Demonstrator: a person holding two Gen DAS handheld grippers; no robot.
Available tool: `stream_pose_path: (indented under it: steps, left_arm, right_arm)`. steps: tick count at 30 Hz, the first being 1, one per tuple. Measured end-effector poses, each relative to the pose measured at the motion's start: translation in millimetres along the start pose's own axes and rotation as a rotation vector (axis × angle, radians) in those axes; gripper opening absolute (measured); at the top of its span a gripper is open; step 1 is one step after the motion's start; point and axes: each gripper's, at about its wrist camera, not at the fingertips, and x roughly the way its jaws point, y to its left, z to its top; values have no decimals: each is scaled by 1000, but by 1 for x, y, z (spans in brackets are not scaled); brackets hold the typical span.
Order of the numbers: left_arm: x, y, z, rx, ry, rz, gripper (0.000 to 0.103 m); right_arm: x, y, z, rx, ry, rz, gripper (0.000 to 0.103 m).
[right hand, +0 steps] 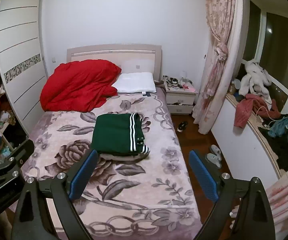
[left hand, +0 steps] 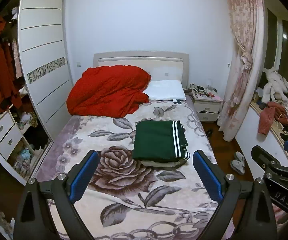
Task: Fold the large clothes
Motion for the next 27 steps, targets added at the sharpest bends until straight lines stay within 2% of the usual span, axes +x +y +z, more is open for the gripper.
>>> stream_pose_path:
  steps: [7, 27]
  left_arm:
    - [-12, -5, -4, 7, -20, 8, 97]
    - [-22, -1, 1, -12, -36, 17, 99]
  right_arm:
    - [-6, -5, -1, 2, -10, 2, 99]
    - [-15, -11, -4, 7, -12, 10, 100]
